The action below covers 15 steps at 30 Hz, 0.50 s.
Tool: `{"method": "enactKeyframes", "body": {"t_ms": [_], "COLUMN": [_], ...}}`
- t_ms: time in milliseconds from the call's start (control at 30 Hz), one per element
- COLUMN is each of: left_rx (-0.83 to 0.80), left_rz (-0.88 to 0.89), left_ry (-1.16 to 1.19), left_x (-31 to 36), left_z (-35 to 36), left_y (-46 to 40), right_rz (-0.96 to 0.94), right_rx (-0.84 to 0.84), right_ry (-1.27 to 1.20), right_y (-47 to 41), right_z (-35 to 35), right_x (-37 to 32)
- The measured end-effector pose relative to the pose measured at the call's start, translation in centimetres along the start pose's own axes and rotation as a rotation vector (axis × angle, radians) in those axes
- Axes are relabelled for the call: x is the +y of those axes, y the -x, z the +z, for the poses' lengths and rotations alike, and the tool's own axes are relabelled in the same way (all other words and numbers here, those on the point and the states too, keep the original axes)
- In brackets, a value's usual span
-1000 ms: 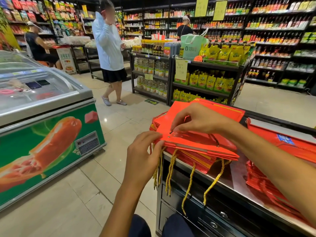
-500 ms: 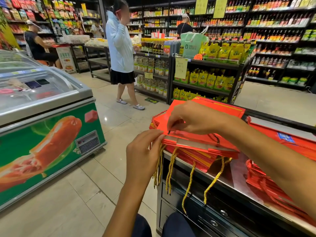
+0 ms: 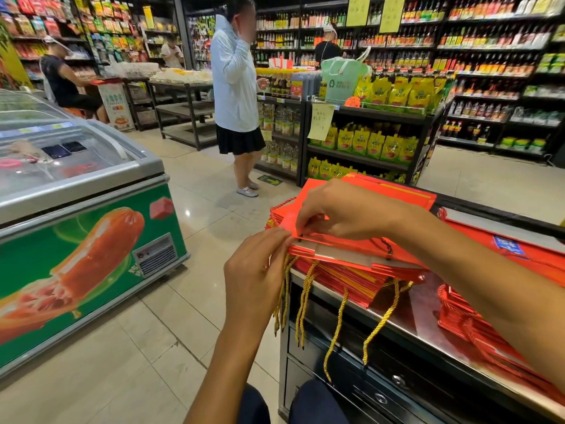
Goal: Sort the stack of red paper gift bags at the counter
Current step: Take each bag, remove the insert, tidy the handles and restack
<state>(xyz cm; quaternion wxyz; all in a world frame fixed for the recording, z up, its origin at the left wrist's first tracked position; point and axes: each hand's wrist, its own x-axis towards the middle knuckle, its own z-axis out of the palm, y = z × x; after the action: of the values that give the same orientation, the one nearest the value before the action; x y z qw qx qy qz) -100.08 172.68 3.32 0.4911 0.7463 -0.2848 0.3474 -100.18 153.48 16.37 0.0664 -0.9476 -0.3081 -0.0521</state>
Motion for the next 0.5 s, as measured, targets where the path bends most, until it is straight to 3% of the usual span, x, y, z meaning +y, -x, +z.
{"method": "enactKeyframes", "body": {"t_ms": [333,500], "left_rx": [0.086,0.141], "left_rz": [-0.148,-0.229], "left_ry": [0.041,0.061], "left_x": [1.0,2.3], "left_z": [0.0,0.4], "left_y": [-0.6,-0.7], "right_rz": [0.062,0.119], "right_rx": [-0.015,0.076], "right_ry": [-0.025,-0.051], "right_y": [1.3,1.4], "right_z": [-0.3,0.6], "right_x": [-1.1,-1.0]}}
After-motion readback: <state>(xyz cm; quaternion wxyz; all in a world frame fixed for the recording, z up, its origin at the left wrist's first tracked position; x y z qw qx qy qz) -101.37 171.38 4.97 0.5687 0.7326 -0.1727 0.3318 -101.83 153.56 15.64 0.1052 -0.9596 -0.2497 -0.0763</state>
